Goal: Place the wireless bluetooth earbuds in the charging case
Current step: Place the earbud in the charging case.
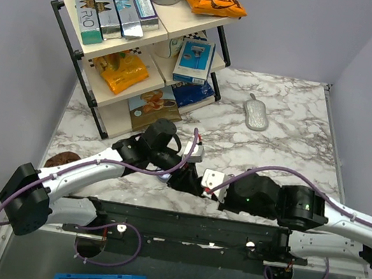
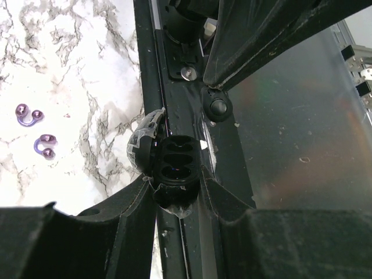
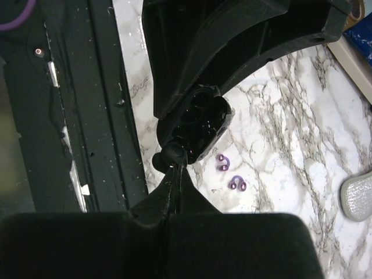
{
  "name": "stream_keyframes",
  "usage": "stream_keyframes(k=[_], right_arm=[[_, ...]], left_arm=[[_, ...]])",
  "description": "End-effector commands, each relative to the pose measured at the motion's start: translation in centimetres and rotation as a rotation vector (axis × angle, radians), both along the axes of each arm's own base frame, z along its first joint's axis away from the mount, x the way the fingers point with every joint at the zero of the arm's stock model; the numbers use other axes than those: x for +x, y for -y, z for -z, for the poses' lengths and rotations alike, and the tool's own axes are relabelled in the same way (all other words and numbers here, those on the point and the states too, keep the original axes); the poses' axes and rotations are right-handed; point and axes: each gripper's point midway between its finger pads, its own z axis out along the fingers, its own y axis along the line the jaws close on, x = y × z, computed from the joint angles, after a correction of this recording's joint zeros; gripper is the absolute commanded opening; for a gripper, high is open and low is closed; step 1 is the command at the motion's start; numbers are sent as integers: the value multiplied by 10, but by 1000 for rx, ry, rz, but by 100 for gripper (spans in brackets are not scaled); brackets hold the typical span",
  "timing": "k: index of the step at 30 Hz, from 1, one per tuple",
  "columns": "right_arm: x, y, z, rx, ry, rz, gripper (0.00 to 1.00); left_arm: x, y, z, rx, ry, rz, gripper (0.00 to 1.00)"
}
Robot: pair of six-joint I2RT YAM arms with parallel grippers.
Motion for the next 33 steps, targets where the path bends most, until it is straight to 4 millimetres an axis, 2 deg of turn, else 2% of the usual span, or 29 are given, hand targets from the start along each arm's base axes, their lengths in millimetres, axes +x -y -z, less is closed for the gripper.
stream_keyframes(k=[1,14,22,33], right_arm=[[4,4,7,-32,27,24,1],[13,-1,19,-85,69,67,1],[20,-2,19,-94,108,107,1],[17,-8,20,-82,100,91,1]], left_arm=[[2,4,-15,-48,48,5,0],[3,4,-21,-50,44,-8,0],[3,4,-21,-50,35,-14,0],[5,6,-20,-48,24,-21,0]])
